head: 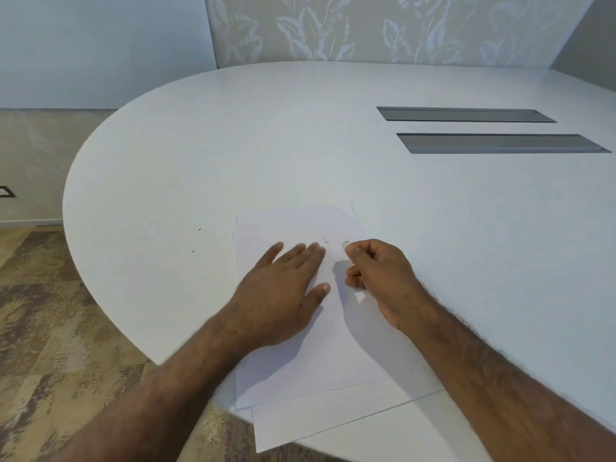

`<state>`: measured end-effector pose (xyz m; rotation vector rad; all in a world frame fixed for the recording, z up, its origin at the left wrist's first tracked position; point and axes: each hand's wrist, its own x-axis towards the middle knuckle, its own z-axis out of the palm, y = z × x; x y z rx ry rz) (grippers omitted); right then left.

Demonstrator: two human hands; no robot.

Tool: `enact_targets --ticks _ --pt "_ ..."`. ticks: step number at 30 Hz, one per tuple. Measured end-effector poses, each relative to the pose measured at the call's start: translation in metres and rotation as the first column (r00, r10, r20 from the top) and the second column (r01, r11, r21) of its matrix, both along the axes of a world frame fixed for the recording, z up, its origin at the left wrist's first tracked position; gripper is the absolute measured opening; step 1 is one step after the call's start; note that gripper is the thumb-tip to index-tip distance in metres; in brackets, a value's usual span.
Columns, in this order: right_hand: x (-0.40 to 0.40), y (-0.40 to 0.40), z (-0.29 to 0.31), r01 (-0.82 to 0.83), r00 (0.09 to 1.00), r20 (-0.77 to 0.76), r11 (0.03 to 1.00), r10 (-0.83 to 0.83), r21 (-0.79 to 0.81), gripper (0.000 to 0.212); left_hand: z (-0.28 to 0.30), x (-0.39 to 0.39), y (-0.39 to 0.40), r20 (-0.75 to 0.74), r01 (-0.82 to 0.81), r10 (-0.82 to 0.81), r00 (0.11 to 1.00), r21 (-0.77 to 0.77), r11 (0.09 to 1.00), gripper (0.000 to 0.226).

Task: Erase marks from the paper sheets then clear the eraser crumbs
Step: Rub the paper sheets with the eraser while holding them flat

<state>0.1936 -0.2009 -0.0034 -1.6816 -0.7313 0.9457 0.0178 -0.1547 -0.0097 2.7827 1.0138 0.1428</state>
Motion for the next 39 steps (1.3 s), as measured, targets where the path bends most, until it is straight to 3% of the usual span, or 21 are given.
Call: enact_targets --ticks 3,9,12,14,16,17,19,21,22,26,29,31,33,34,36,37,39 --pt "0.001 0.003 -0.004 0.120 0.982 -0.149 0.992 -0.112 0.039 0.022 -0.005 0.026 0.005 -0.113 0.120 -0.119 0.986 0.002 0.993 0.069" --pt "-0.002 0.001 -0.008 0.145 0.986 -0.089 0.988 -0.140 0.051 0.018 -0.016 0.045 0.027 -0.138 0.067 -0.072 0.988 -0.034 0.997 0.087" --pt "-0.003 0.000 -0.008 0.132 0.989 -0.071 0.990 -0.129 0.045 0.022 -0.016 0.029 0.040 -0.170 -0.162 0.153 0.973 -0.037 0.986 0.097" --pt "-0.003 -0.001 -0.007 0.131 0.987 -0.101 0.990 -0.125 0.054 0.022 -0.015 0.017 0.043 -0.243 -0.426 0.416 0.876 0.013 0.905 0.100" --pt "-0.002 0.000 -0.007 0.144 0.986 -0.098 0.988 -0.138 0.054 0.022 -0.013 0.016 0.039 -0.218 -0.524 0.529 0.820 0.083 0.847 0.098" --pt "-0.001 0.000 -0.007 0.149 0.986 -0.089 0.987 -0.144 0.053 0.021 -0.013 0.021 0.034 -0.141 -0.463 0.470 0.871 0.085 0.882 0.091" --pt "0.000 0.001 -0.009 0.148 0.986 -0.080 0.988 -0.143 0.054 0.020 -0.016 0.036 0.021 -0.030 -0.164 0.165 0.986 0.051 0.985 0.077" --pt "0.000 0.000 -0.011 0.150 0.987 -0.073 0.987 -0.146 0.056 0.018 -0.022 0.048 0.013 -0.053 0.065 -0.064 0.997 0.012 0.998 0.070" --pt "0.000 0.000 -0.011 0.152 0.987 -0.063 0.987 -0.148 0.053 0.018 -0.024 0.048 0.015 -0.065 0.073 -0.073 0.995 0.003 0.997 0.070" --pt "-0.001 0.000 -0.010 0.149 0.987 -0.066 0.987 -0.145 0.062 0.022 -0.025 0.017 0.049 -0.094 -0.181 0.180 0.979 -0.001 0.983 0.079" --pt "-0.001 0.000 -0.011 0.149 0.988 -0.038 0.987 -0.147 0.060 0.021 -0.020 -0.022 0.071 -0.213 -0.512 0.500 0.839 0.001 0.859 0.094" --pt "-0.001 0.000 -0.012 0.160 0.987 -0.033 0.985 -0.158 0.064 0.021 -0.016 -0.031 0.073 -0.222 -0.611 0.605 0.765 0.048 0.790 0.096" --pt "0.000 0.001 -0.012 0.163 0.986 -0.032 0.985 -0.161 0.063 0.021 -0.015 -0.018 0.065 -0.113 -0.465 0.474 0.873 0.093 0.880 0.089" --pt "0.000 0.001 -0.013 0.159 0.987 -0.029 0.985 -0.158 0.061 0.021 -0.015 -0.007 0.058 -0.060 -0.326 0.332 0.941 0.090 0.941 0.085" --pt "0.000 0.001 -0.014 0.154 0.988 -0.020 0.986 -0.153 0.059 0.021 -0.019 0.014 0.041 -0.056 -0.064 0.067 0.996 0.051 0.997 0.082" --pt "0.000 0.001 -0.014 0.153 0.988 -0.013 0.986 -0.153 0.059 0.021 -0.023 0.021 0.036 -0.084 -0.007 0.009 0.996 0.026 1.000 0.082" --pt "0.000 0.001 -0.014 0.154 0.988 -0.008 0.986 -0.154 0.063 0.021 -0.027 0.018 0.042 -0.101 -0.049 0.048 0.994 -0.007 0.999 0.082"
